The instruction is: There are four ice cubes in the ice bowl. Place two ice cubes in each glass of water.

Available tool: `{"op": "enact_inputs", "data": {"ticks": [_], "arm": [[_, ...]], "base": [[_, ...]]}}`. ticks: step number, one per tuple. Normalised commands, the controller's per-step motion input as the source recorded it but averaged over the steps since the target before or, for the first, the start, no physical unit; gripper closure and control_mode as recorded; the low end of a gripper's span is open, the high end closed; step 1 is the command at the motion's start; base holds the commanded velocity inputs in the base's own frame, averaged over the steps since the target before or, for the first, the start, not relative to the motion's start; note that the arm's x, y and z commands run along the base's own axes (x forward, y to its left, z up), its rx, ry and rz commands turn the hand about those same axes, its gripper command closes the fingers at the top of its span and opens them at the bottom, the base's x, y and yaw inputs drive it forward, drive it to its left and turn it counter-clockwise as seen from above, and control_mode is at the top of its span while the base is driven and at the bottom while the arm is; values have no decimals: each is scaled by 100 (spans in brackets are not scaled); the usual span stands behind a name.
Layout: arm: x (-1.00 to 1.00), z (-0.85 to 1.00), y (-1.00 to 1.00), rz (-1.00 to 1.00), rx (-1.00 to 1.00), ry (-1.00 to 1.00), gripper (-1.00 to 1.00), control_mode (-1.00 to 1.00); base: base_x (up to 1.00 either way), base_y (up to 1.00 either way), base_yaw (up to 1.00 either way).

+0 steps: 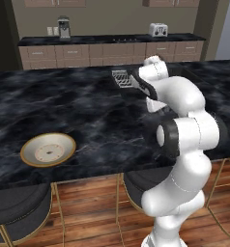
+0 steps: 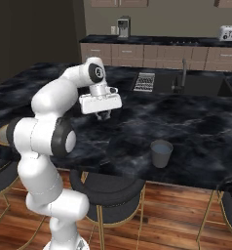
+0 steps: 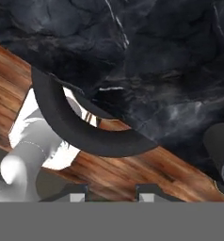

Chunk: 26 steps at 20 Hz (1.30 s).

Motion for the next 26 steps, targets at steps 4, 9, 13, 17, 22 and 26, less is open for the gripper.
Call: {"op": "enact_inputs", "data": {"ticks": [4,9,13,17,22,26], "arm": [[-3,1,-100,-27,0,-14,100,-100],[-6,0,-100,-15,0,-23,100,-100],[0,0,-100,-9,-1,-21,100,-100],[0,0,-80,-7,0,-30,100,-100],[17,-3,-35,-10,0,-16,100,-100],[47,-27,-1,-10,0,-2,100,-100]], "base": [[0,0,0],[0,0,0],[0,0,0],[0,0,0],[0,0,0],[0,0,0]]}}
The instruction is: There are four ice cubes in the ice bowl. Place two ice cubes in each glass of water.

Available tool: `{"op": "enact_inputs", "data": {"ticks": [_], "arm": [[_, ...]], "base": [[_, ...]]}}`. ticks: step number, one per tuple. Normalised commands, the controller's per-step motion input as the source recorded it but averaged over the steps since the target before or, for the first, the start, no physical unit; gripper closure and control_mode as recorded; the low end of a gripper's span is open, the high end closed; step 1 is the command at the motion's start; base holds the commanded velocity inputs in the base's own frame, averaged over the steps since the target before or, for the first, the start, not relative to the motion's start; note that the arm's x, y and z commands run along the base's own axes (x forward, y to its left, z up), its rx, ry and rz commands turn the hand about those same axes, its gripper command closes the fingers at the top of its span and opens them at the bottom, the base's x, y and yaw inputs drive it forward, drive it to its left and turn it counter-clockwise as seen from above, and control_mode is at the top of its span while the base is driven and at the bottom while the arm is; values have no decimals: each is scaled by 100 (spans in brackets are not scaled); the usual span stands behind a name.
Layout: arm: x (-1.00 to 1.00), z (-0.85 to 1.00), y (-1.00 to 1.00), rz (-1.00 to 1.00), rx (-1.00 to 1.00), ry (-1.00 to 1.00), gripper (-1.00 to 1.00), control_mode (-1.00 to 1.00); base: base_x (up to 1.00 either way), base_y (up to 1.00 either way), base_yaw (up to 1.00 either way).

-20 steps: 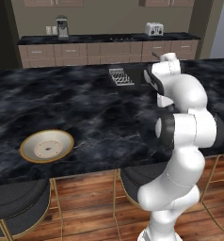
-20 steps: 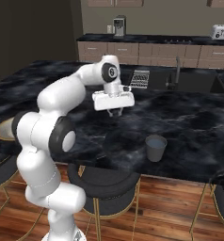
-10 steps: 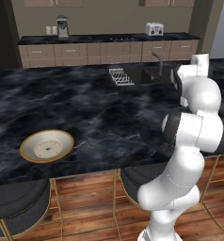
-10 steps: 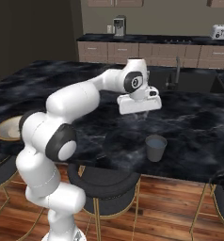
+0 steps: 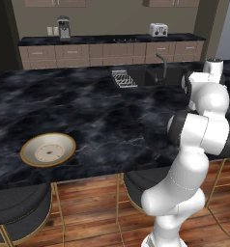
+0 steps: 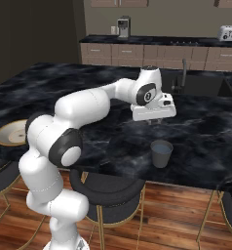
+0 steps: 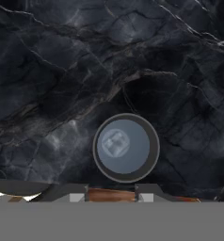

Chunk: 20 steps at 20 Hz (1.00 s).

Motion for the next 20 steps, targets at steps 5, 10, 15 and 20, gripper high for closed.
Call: {"op": "enact_inputs", "data": {"ticks": [5,10,15,20], "arm": [[13,-5,-19,-10,0,0,100,-100],[-23,-15,-69,-14,0,0,100,-100],[1,-28,-6,-13,0,-2,100,-100],[3,-12,0,-11,0,-5,100,-100]], "base": [[0,0,0],[0,0,0],[0,0,0],[0,0,0]]}}
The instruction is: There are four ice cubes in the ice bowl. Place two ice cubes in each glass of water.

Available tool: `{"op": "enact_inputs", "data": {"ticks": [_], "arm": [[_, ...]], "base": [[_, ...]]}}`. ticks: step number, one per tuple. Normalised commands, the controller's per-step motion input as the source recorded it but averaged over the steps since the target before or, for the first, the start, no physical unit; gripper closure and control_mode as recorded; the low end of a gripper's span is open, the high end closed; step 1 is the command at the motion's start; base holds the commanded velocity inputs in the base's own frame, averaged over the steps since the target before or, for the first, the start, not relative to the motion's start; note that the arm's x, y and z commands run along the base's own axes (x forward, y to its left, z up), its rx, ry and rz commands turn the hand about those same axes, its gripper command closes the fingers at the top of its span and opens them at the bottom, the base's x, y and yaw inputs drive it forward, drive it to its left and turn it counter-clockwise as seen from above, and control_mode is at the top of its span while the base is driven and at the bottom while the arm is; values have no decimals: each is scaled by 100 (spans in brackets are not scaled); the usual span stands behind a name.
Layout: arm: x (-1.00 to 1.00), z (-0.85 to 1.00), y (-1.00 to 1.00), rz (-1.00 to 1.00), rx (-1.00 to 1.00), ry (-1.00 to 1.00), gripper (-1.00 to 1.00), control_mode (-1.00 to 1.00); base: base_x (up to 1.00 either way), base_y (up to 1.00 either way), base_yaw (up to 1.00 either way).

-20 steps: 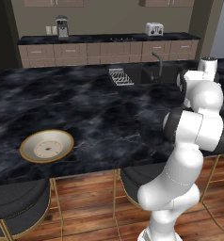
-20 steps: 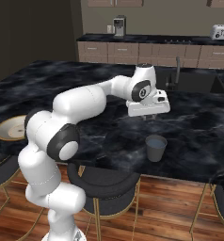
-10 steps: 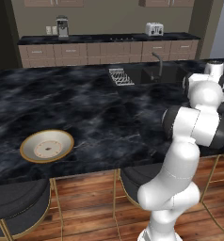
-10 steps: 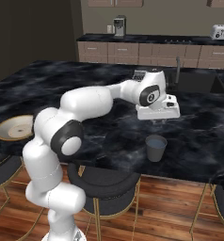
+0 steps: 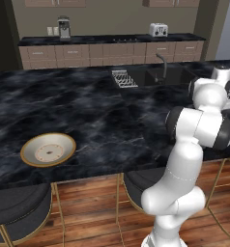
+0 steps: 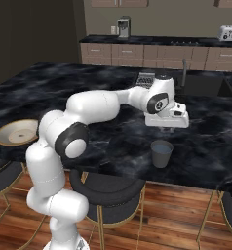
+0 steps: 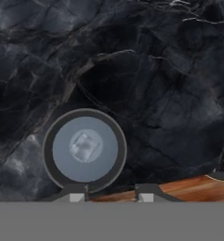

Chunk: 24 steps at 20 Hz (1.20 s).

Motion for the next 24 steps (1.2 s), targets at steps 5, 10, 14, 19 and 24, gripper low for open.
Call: {"op": "enact_inputs", "data": {"ticks": [5,10,14,19,24], "arm": [[1,-18,6,-14,4,-5,100,-100],[3,-4,7,-12,4,-3,100,-100],[0,-28,1,-13,4,0,100,-100],[0,-36,5,-12,6,0,100,-100],[0,-22,2,-11,3,0,100,-100]], "base": [[0,0,0],[0,0,0],[0,0,0],[0,0,0],[0,0,0]]}}
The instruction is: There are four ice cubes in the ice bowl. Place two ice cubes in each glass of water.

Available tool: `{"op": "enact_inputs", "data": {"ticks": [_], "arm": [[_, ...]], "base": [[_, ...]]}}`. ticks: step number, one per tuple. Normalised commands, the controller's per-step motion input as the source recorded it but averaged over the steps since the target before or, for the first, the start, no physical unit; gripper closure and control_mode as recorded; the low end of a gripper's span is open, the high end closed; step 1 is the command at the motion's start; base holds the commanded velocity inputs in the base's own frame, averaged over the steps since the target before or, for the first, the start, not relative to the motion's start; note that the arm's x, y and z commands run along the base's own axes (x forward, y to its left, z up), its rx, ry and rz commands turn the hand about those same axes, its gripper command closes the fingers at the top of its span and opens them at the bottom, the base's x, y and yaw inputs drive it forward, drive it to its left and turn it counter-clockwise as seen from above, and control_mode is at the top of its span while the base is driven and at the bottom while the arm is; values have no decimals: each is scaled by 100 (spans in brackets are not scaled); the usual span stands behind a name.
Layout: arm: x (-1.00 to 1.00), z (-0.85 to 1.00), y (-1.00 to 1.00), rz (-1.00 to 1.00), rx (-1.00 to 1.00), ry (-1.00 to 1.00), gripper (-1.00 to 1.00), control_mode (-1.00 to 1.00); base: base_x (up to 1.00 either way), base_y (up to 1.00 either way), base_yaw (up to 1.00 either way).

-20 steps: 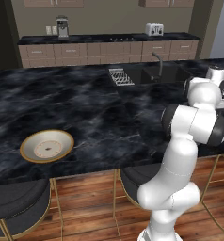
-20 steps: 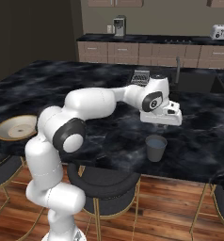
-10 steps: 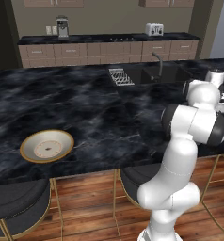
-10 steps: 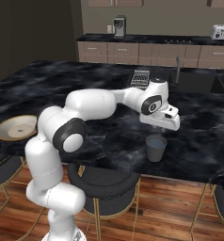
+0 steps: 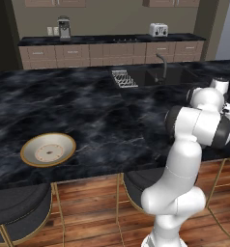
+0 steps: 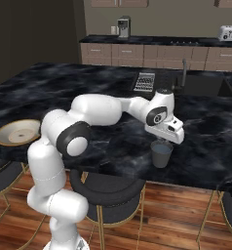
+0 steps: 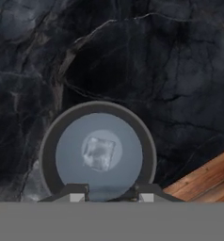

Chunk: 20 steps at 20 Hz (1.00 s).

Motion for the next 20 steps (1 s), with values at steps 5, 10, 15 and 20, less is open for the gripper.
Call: {"op": "enact_inputs", "data": {"ticks": [5,10,15,20], "arm": [[0,-11,0,-11,2,-1,100,-100],[0,-6,0,-11,1,-1,100,-100],[2,-16,6,-11,2,0,100,-100],[23,-3,8,-10,0,0,100,-100]], "base": [[0,0,0],[0,0,0],[0,0,0],[0,0,0]]}}
